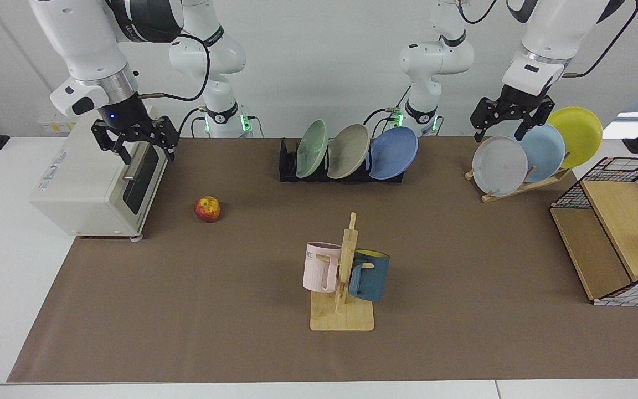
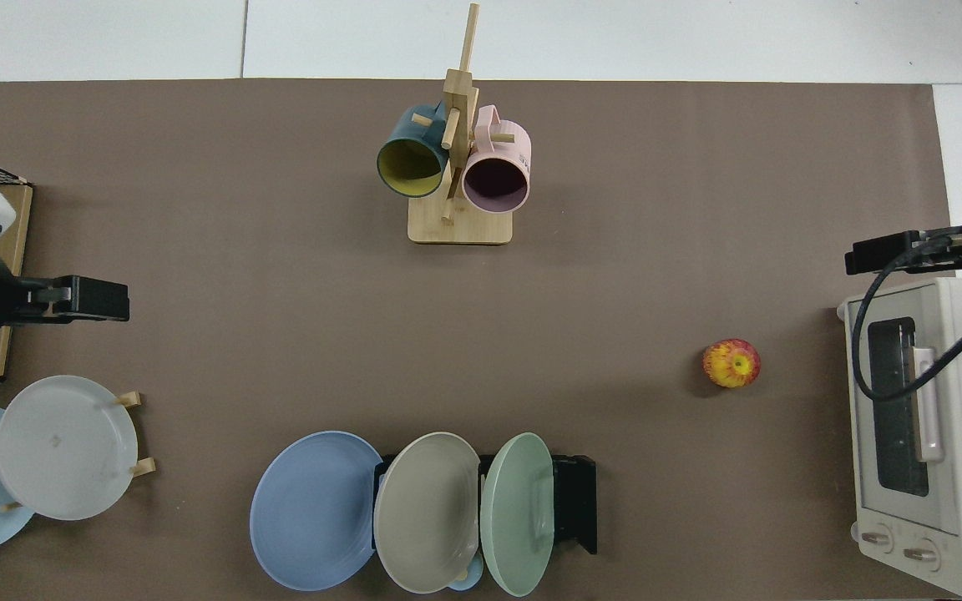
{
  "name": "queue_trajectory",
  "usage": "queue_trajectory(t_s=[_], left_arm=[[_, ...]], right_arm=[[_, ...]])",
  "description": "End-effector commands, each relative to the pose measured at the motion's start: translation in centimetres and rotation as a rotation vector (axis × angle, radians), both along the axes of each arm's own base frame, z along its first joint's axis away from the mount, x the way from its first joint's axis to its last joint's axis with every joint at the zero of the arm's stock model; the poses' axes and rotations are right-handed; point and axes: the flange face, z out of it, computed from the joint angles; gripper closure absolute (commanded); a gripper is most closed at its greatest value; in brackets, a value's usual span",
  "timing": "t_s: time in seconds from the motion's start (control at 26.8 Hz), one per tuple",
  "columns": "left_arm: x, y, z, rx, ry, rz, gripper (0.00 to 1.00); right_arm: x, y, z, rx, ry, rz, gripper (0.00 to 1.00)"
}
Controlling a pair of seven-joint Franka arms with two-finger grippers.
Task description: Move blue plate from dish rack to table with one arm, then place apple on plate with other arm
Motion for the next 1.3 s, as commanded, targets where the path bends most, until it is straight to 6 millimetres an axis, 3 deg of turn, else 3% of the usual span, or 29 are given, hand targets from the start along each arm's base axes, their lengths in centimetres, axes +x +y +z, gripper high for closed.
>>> queue_trajectory(t_s=[0.0, 0.15, 0.37, 0.52, 0.67, 0.86, 0.97, 1.27], left_arm=[[-0.6, -0.6, -0.1, -0.001, -0.016, -0.006, 0.00], [-0.8, -1.0, -0.1, 0.014, -0.004, -0.012, 0.00], [-1.6, -5.2, 0.0, 0.194, -0.038, -0.018, 0.00], [-4.3, -7.7, -0.8, 0.278, -0.049, -0.001, 0.00], [-9.6, -9.8, -3.9, 0.408, -0.072, -0.019, 0.01], [-13.3, -13.6, -10.8, 0.508, -0.112, 0.052, 0.00], [-15.1, -14.2, -11.6, 0.504, -0.145, 0.081, 0.00], [-18.1, -13.5, -14.2, 0.500, -0.182, 0.071, 0.00]], right_arm=[[-0.1, 0.0, 0.3, 0.000, -0.016, 0.010, 0.00], [-0.1, 0.0, 0.3, 0.000, -0.016, 0.010, 0.00], [-0.1, 0.0, 0.3, 0.000, -0.016, 0.010, 0.00], [-0.1, 0.0, 0.3, 0.000, -0.016, 0.010, 0.00], [-0.1, 0.0, 0.3, 0.000, -0.016, 0.010, 0.00], [-0.1, 0.0, 0.3, 0.000, -0.016, 0.010, 0.00], [-0.1, 0.0, 0.3, 0.000, -0.016, 0.010, 0.00], [-0.1, 0.0, 0.3, 0.000, -0.016, 0.010, 0.00]])
